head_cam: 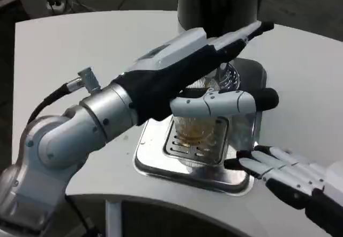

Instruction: Grasp the cup under the faucet to collect the drink, then remove the cup.

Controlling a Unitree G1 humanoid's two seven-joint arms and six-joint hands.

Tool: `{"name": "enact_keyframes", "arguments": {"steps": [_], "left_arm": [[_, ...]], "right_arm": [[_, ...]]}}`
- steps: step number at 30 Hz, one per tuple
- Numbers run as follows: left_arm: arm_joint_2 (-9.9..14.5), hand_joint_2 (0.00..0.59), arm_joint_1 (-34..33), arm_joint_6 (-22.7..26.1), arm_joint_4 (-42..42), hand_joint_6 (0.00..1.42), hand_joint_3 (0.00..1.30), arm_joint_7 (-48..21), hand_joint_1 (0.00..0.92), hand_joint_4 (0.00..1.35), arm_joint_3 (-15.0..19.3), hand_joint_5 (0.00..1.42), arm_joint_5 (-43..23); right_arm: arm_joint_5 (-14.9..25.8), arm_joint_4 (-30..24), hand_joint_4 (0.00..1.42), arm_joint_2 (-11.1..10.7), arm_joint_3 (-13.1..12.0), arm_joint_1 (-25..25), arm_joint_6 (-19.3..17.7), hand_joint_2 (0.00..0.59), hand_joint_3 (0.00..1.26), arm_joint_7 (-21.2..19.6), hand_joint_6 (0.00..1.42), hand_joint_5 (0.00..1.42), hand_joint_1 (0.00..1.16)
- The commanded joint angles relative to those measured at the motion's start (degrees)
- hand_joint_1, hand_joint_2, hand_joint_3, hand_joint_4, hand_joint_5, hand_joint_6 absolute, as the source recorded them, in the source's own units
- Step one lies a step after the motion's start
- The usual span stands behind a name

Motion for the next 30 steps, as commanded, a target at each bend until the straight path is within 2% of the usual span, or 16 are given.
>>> {"name": "enact_keyframes", "arguments": {"steps": [1,3,6,10,15,20,23,27,30], "left_arm": [[0.0,0.116,2.8,1.5,1.0,0.0,0.0,-1.6,0.0,0.0,-1.3,0.0,0.7],[-0.2,0.117,3.0,1.5,1.0,0.0,0.0,-1.2,0.0,0.0,-1.0,0.0,0.6],[-0.3,0.117,3.3,1.3,1.1,0.0,0.0,-0.6,0.0,0.0,-0.7,0.0,0.8],[-0.3,0.115,3.6,1.2,0.8,0.0,0.0,0.2,0.0,0.0,0.1,0.0,0.9],[-0.4,0.112,3.5,1.1,1.1,0.0,0.0,0.8,0.0,0.0,0.3,0.0,0.9],[-0.9,0.099,3.4,0.9,1.4,0.0,0.0,1.3,0.0,0.0,0.3,0.0,1.0],[-0.9,0.098,3.4,0.9,1.4,0.0,0.0,1.2,0.0,0.0,0.3,0.0,1.2],[-0.5,0.098,3.4,0.7,1.4,0.0,0.0,1.0,0.0,0.0,0.4,0.0,1.4],[-0.4,0.098,3.4,0.5,1.6,0.0,0.0,0.7,0.0,0.0,0.4,0.0,1.7]], "right_arm": [[-3.4,-0.7,0.11,6.0,2.9,1.6,0.6,0.383,0.13,-3.3,0.03,0.04,0.57],[-5.8,-0.5,0.14,10.3,6.0,1.7,1.6,0.347,0.14,-6.2,0.06,0.07,0.61],[-9.1,2.8,0.13,15.8,11.5,0.6,0.5,0.263,0.14,-11.1,0.1,0.07,0.73],[-11.6,9.2,0.12,21.5,17.0,-2.1,-1.3,0.231,0.13,-17.5,0.11,0.07,0.81],[-12.7,16.7,0.1,27.5,22.1,-4.7,-1.1,0.202,0.1,-24.5,0.12,0.04,0.84],[-14.0,25.6,0.06,32.5,27.0,-9.0,0.4,0.175,0.07,-30.2,0.1,0.02,0.86],[-14.4,29.1,0.05,33.9,28.8,-11.2,1.0,0.172,0.07,-32.3,0.09,0.01,0.87],[-14.6,33.0,0.01,36.7,31.2,-15.6,3.7,0.175,0.02,-34.6,0.05,0.0,0.88],[-15.3,35.4,0.0,37.9,32.8,-18.7,5.3,0.175,0.01,-35.8,0.04,0.0,0.88]]}}
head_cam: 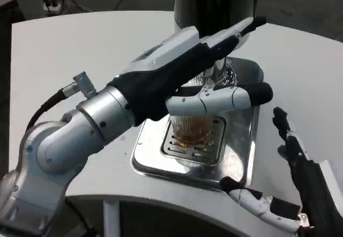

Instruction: Grasp the cup under the faucet to collect the drink, then remove the cup.

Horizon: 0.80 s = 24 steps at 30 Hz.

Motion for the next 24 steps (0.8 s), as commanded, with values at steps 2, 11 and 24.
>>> {"name": "enact_keyframes", "arguments": {"steps": [2,11,24], "left_arm": [[0.8,0.098,1.7,0.7,1.6,0.0,0.0,-1.5,0.0,0.0,-0.7,0.0,1.4],[0.9,0.095,1.2,0.2,1.9,0.0,0.0,-1.7,0.0,0.0,-0.6,0.0,1.9],[0.6,0.091,0.4,0.4,2.6,0.0,0.0,-2.1,0.0,0.0,-0.4,0.0,1.9]], "right_arm": [[-0.8,4.2,0.0,1.6,2.7,-4.8,2.5,0.175,0.01,-2.1,0.04,0.0,0.88],[0.5,13.0,0.0,2.6,4.4,-14.0,2.3,0.17,0.01,-4.4,0.03,0.0,0.87],[5.0,27.2,0.0,1.9,1.3,-24.2,-0.9,0.172,0.01,-8.8,0.03,0.0,0.78]]}}
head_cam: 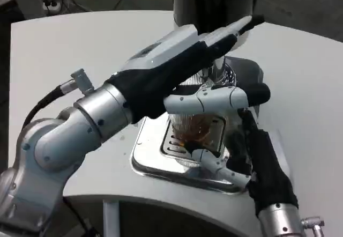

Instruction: Grasp the cup under the faucet to collect the drink, then remove the cup.

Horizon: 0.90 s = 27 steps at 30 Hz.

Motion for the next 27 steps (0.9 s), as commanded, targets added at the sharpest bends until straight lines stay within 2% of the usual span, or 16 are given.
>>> {"name": "enact_keyframes", "arguments": {"steps": [1,7,16,27], "left_arm": [[0.5,0.091,0.8,1.4,1.7,0.0,0.0,-1.8,0.0,0.0,-1.2,0.0,1.0],[0.8,0.091,0.4,0.8,1.9,0.0,0.0,-2.1,0.0,0.0,-1.9,0.0,2.0],[1.3,0.091,-0.3,0.6,2.2,0.0,0.0,-1.9,0.0,0.0,-1.8,0.0,2.8],[2.2,0.091,-1.1,-1.1,4.1,0.0,0.0,-2.1,0.0,0.0,-1.8,0.0,3.8]], "right_arm": [[1.2,3.5,0.0,0.0,-0.9,-2.5,-1.6,0.172,0.01,-1.3,0.03,0.0,0.78],[1.7,5.3,0.0,0.3,-0.8,-3.7,-2.5,0.168,0.01,-2.0,0.03,0.0,0.77],[1.7,8.4,0.0,2.7,0.7,-5.2,-5.3,0.167,0.01,-6.4,0.03,0.0,0.78],[1.1,16.4,0.01,2.7,1.7,-9.3,-10.5,0.156,0.02,-11.5,0.05,0.0,0.8]]}}
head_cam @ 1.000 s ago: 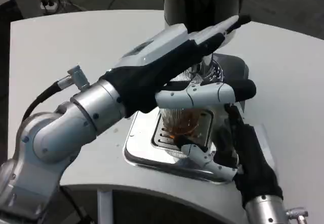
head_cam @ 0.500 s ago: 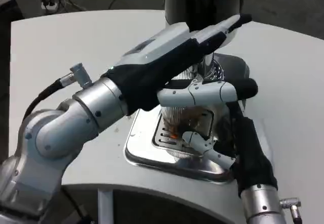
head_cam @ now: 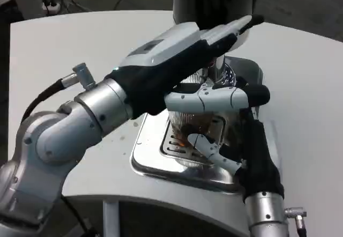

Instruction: Grasp the cup under the faucet to collect the drink, then remove the cup.

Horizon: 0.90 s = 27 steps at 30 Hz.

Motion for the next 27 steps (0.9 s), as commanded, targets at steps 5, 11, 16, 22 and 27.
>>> {"name": "enact_keyframes", "arguments": {"steps": [5,11,16,22,27], "left_arm": [[1.4,0.091,-0.2,-0.4,3.5,0.0,0.0,-2.2,0.0,0.0,-1.0,0.0,1.7],[1.7,0.091,-1.0,-1.5,4.8,0.0,0.0,-2.3,0.0,0.0,-1.2,0.0,2.1],[1.7,0.091,-1.4,-2.3,5.7,0.0,0.0,-2.2,0.0,0.0,-1.6,0.0,2.6],[1.3,0.091,-2.0,-2.7,6.5,0.0,0.0,-2.1,0.0,0.0,-1.7,0.0,2.8],[1.1,0.091,-2.1,-2.7,7.0,0.0,0.0,-2.1,0.0,0.0,-1.4,0.0,2.8]], "right_arm": [[-1.0,6.8,0.01,2.5,1.1,-3.6,-3.6,0.152,0.02,-3.0,0.05,0.0,0.8],[-1.2,10.9,0.02,3.1,1.4,-6.1,-4.6,0.145,0.03,-4.4,0.06,0.0,0.79],[-1.3,14.4,0.02,3.5,1.3,-8.1,-5.6,0.142,0.03,-5.4,0.06,0.0,0.8],[-1.1,18.5,0.02,3.5,0.7,-10.9,-6.7,0.141,0.03,-6.3,0.06,0.0,0.8],[-1.2,21.5,0.02,3.3,0.0,-13.3,-7.2,0.141,0.04,-7.6,0.08,0.0,0.81]]}}
